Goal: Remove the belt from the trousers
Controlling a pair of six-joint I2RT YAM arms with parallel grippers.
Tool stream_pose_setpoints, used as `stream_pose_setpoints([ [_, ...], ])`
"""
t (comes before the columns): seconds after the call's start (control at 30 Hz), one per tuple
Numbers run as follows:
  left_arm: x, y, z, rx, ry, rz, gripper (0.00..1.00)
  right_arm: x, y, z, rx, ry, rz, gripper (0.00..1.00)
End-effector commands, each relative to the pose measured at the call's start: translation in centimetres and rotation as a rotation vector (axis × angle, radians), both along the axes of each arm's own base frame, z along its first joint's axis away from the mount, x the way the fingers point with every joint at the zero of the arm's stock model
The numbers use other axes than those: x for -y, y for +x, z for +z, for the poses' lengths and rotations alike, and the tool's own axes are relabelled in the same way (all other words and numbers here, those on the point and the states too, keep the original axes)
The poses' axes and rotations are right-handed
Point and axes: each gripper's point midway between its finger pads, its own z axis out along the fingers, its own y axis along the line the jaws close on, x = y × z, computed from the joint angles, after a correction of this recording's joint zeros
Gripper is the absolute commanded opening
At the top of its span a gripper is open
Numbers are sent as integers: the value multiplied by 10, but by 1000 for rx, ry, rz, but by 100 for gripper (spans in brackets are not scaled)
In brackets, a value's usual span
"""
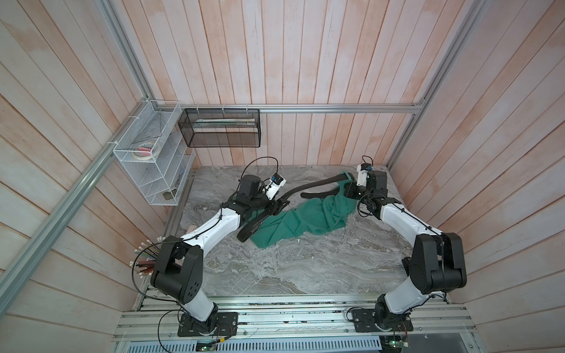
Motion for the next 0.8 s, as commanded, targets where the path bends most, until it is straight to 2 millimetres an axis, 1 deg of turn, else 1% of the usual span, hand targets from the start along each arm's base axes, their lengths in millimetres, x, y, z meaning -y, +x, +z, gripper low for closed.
stream_pose_setpoints([
  [0.0,14,1,26,82,40,-49,83,-3,1,39,109,-88,8,0],
  [0.03,18,0,34,101,53,-64,84,-4,0,45,126,-104,11,0],
  [0.13,37,0,59,148,66,-113,86,-9,-3,51,153,-149,33,0],
  [0.23,63,4,73,178,69,-154,87,-19,-3,53,163,-166,59,0],
  [0.3,80,12,73,178,71,-175,87,-27,-3,54,168,-171,79,0],
  [0.4,109,19,68,148,63,-224,87,-36,-4,57,177,-176,101,0],
  [0.53,141,28,60,92,31,-285,86,-40,-7,62,191,-188,113,0],
  [0.6,152,32,53,61,31,-298,85,-41,-8,64,197,-195,117,0],
  [0.67,157,32,48,24,35,-306,82,-41,-11,65,199,-200,118,0],
  [0.7,158,32,45,10,34,-311,79,-42,-12,64,199,-200,119,0],
  [0.77,158,29,41,-7,31,-316,69,-40,-14,63,198,-201,114,0],
])
